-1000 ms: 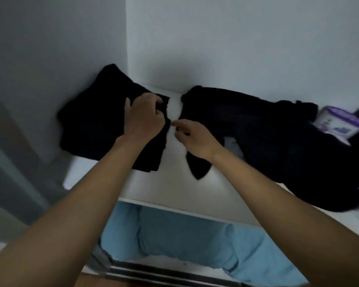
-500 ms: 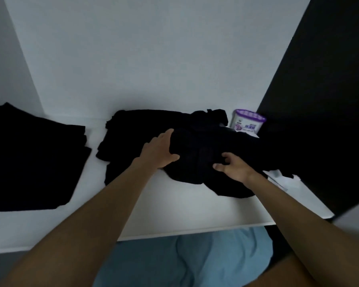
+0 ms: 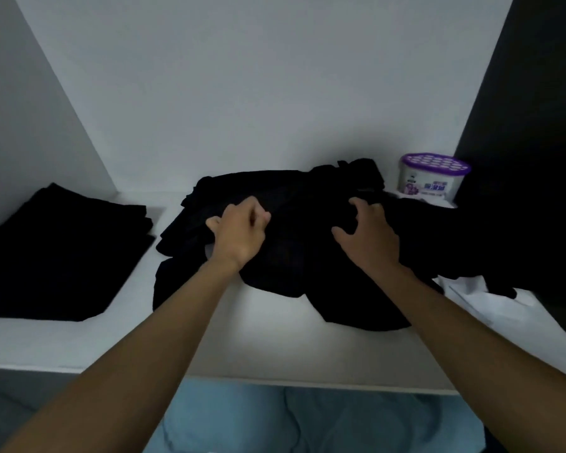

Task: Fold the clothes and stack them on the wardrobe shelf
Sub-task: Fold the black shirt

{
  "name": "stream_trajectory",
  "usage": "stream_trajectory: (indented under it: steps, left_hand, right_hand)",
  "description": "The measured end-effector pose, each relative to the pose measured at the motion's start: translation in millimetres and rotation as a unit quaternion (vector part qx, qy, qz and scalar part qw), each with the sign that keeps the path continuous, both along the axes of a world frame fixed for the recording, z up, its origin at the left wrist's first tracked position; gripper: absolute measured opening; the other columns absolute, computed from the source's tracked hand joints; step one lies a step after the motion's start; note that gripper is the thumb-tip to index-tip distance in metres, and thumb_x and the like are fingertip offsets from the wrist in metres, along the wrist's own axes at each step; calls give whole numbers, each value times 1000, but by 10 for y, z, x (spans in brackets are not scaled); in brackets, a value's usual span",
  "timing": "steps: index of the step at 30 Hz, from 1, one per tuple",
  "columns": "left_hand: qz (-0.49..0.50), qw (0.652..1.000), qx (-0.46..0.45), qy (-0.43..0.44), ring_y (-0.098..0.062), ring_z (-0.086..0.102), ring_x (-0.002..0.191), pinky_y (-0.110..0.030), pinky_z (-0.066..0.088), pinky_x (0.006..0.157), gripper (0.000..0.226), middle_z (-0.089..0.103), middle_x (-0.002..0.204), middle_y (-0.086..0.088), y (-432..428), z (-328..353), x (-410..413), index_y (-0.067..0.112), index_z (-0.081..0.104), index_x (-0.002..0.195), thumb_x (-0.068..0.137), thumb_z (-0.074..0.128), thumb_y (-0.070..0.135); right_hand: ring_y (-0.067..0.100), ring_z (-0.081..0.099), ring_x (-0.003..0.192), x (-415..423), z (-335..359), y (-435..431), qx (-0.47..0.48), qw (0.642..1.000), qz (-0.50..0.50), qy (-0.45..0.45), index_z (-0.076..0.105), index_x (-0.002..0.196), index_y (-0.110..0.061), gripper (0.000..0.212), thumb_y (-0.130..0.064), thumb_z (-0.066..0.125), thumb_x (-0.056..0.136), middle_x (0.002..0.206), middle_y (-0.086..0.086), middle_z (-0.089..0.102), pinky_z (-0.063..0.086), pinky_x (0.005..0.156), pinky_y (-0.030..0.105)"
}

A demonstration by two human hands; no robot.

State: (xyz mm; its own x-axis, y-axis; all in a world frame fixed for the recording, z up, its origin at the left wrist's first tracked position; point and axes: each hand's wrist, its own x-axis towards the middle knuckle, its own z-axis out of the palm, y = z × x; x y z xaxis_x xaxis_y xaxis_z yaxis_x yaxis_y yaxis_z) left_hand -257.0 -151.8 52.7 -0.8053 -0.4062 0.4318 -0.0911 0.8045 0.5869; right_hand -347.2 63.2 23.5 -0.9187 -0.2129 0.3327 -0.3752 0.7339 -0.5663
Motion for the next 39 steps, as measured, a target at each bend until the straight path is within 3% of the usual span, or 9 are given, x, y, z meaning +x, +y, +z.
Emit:
stream_trajectory:
  steps: [7,9,13,16,20,24,27,33,39]
  left_hand:
    - [-178,914,343,122,-13,56,78,-27,44,72,23,61,84,7,-50,493,552,27,61,78,96,51,19]
    - [-209,900,371,93,-12,59,82,-26,48,71,27,63,91,4,-85,519,676,23,64,81,101,46,22]
    - [-130,947,287,-68,-1,51,57,-25,38,60,34,53,62,15,-218,332,880,18,49,75,107,39,25]
    - [-85,950,252,-165,-4,51,65,-24,38,66,36,53,65,15,-298,68,984,20,54,73,105,45,36]
    - [-66,927,358,-87,-17,45,68,-31,35,70,43,43,66,3,-221,12,1087,24,44,59,94,62,40]
    - [-170,877,449,5,-11,37,54,-23,32,52,43,40,57,2,-76,212,1250,20,43,55,85,63,41]
    - [-288,827,482,32,-12,31,51,-23,26,49,41,36,52,1,76,338,1496,17,42,54,87,59,35]
    - [-451,750,481,-55,-5,39,46,-14,35,49,38,44,49,5,32,114,2306,19,51,52,89,57,23]
    - [-318,743,573,-135,-15,66,79,-25,51,69,18,71,88,-5,-565,-519,2971,14,72,91,89,69,32]
  right_hand:
    - [29,51,128,-213,87,-33,43,997,64,16,36,148,-37,64,-43,62,90,156,-1,34,45,98,46]
    - [26,62,117,-203,171,-45,-54,996,73,7,57,135,-37,43,-26,59,93,139,-2,58,50,99,41]
    - [14,71,90,147,487,-31,-348,919,182,-36,75,95,-39,54,1,47,71,94,-11,75,58,87,40]
    - [9,70,72,492,559,82,-271,914,295,-59,75,82,-31,40,-3,49,71,77,-8,73,57,67,26]
    - [21,71,65,924,330,259,-57,863,407,-293,73,85,-13,11,-14,64,91,75,6,71,58,62,32]
    - [11,75,83,1305,106,335,103,825,378,-407,57,129,-30,54,-55,70,83,109,-16,65,54,67,17]
    - [14,73,87,1455,226,239,-114,880,231,-398,70,108,-29,67,-81,64,67,106,-6,76,51,65,20]
    - [27,65,110,1750,497,-462,-441,715,141,-524,65,122,-13,59,-61,57,89,120,12,70,49,99,43]
    - [30,69,107,2594,712,-1018,-574,683,147,-429,68,121,-5,33,-15,59,92,116,15,72,56,93,41]
